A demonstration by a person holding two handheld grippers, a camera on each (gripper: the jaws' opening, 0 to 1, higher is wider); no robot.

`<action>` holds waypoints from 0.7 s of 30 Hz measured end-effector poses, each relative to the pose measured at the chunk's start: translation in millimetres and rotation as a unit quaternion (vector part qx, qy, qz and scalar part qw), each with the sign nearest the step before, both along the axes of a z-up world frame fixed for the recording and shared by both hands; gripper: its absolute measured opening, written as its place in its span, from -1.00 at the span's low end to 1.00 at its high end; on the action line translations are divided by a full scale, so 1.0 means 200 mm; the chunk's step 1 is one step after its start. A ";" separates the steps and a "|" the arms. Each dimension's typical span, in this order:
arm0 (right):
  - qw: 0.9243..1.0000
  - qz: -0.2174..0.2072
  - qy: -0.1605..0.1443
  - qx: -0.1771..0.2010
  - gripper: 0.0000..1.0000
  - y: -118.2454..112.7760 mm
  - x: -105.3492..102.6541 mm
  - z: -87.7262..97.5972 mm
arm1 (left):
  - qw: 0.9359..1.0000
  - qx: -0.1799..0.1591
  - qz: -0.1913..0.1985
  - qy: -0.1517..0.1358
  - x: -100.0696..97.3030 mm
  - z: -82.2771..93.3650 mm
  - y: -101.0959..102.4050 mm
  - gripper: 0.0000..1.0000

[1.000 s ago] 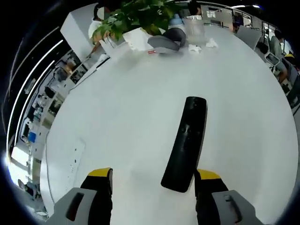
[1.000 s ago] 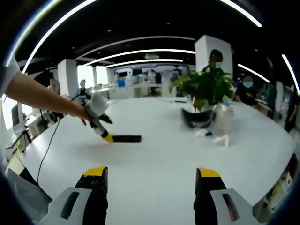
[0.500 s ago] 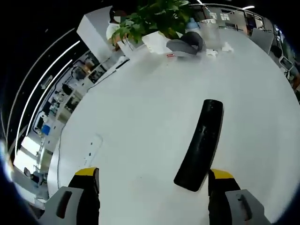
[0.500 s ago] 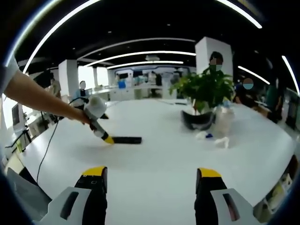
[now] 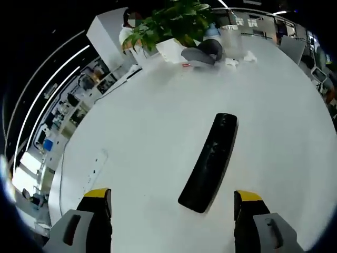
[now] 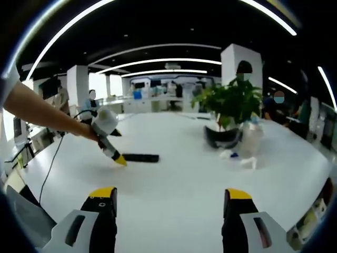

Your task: Press the specified remote control buttons in sequence, fully releasing each button before pressing the next.

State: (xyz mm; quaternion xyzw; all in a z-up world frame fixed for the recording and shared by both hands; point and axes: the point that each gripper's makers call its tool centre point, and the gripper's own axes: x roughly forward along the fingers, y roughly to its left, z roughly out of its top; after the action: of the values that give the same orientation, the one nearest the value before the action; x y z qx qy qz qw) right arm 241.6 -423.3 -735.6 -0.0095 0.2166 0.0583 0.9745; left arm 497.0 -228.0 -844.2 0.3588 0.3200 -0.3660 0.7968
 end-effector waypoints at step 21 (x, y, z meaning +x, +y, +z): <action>1.000 -0.016 -0.015 -0.007 0.98 -0.03 0.01 0.02 | 0.978 -0.198 0.069 -0.018 -0.33 0.26 -0.05 1.00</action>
State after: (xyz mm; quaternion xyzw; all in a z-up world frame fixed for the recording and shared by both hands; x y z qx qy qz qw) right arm 243.2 -428.9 -731.2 -0.0140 0.2025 0.0414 0.9783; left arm 431.5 -237.5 -792.1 0.1779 0.2507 -0.3593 0.8812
